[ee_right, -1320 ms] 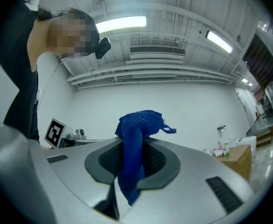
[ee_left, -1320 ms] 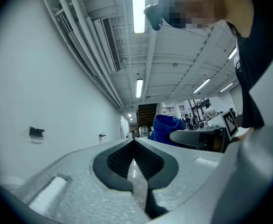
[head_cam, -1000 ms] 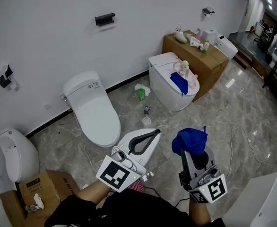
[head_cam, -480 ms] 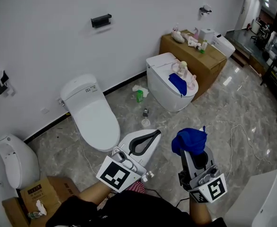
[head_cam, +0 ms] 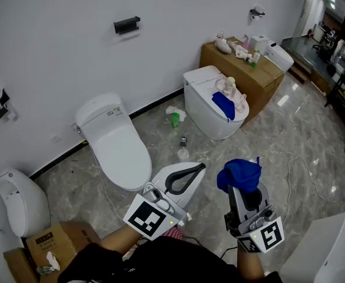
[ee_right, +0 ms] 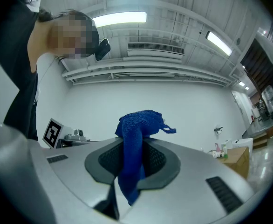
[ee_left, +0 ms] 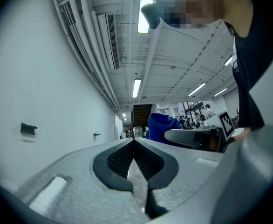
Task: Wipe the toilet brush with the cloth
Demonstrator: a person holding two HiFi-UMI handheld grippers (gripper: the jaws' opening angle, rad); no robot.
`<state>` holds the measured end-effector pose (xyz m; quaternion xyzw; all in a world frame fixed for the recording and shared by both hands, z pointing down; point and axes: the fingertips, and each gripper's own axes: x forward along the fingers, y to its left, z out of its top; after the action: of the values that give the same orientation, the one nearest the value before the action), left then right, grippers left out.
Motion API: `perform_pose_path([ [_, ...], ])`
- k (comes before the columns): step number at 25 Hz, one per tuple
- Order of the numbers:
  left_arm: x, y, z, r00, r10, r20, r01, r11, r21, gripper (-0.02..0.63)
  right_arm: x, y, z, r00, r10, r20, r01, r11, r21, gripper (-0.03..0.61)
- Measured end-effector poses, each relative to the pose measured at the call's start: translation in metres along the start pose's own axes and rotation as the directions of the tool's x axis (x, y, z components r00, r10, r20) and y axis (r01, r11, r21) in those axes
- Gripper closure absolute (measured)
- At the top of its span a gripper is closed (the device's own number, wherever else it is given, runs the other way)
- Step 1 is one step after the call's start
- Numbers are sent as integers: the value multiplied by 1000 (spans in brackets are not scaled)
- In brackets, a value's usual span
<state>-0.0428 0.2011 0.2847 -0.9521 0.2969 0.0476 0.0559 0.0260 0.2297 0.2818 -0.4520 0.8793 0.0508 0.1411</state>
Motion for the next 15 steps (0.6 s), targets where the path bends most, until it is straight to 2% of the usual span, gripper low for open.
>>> perform_pose_path([
  [4, -1, 13, 1, 1000, 5, 5, -5, 1000, 12, 618, 10, 2, -3, 1000, 6, 3, -6, 1000, 24, 499],
  [15, -2, 42, -2, 1000, 9, 15, -9, 1000, 8, 618, 37, -2, -14, 1000, 2, -8, -2, 1000, 5, 499],
])
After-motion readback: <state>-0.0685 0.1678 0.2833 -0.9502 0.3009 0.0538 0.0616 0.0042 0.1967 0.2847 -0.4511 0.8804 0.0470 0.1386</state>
